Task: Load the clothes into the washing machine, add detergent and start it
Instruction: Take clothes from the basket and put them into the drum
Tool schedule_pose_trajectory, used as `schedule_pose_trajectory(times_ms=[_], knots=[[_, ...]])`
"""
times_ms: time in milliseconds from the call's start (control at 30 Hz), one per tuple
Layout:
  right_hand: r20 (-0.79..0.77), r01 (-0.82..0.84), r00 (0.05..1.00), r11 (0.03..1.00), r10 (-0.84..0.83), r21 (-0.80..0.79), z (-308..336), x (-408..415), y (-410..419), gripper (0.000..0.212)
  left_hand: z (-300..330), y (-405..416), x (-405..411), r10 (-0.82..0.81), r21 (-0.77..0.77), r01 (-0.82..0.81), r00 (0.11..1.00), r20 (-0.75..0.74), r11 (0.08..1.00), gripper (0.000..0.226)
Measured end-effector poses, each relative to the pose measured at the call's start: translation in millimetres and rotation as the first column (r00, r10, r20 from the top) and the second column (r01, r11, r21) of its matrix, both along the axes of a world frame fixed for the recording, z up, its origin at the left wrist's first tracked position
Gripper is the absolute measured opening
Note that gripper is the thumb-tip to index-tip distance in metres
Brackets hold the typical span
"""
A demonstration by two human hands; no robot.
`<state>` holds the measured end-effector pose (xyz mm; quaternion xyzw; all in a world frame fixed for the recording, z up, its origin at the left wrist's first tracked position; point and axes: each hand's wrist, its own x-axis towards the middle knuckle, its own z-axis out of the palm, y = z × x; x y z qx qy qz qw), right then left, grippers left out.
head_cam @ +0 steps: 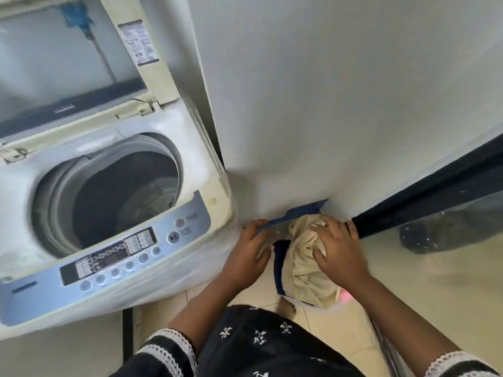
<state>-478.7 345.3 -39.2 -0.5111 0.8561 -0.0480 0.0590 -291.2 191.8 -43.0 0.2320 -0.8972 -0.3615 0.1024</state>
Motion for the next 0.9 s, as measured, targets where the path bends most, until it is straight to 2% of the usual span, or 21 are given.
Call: schedule_pose_trajectory(times_ms=[100, 300, 500, 633, 767, 900], knots=[[0.082, 0.036, 0.996, 0.998, -0.039, 0.041, -21, -30, 18, 0.040, -23, 15, -14, -0.007, 0.022, 0.005, 0.995, 0.099, 1.000, 0.041], [0.248, 0.135, 0.953, 0.976, -0.175, 0.171, -66, -60, 37, 0.043, -62, 23, -36, -0.113, 0.080, 0.093, 0.946, 0.303, 0.992, 0.038], [0.429, 0.093, 0.861, 0.913, -0.274, 0.397, -121, -63, 46, 0.046, -95, 21, -68, -0.245, 0.118, 0.215, 0.868, 0.431, 0.969, 0.044], [0.455, 0.015, 0.851, 0.879, -0.261, 0.476, -167, -63, 38, 0.044, -132, 23, -87, -0.306, 0.149, 0.268, 0.824, 0.476, 0.952, 0.046], [0.481, -0.017, 0.805, 0.797, -0.347, 0.603, -226, -67, 23, 0.049, -180, 23, -96, -0.297, 0.160, 0.251, 0.816, 0.496, 0.955, 0.048], [0.478, -0.045, 0.800, 0.759, -0.362, 0.649, -280, -68, 10, 0.050, -223, 25, -93, -0.283, 0.164, 0.231, 0.805, 0.521, 0.959, 0.047]])
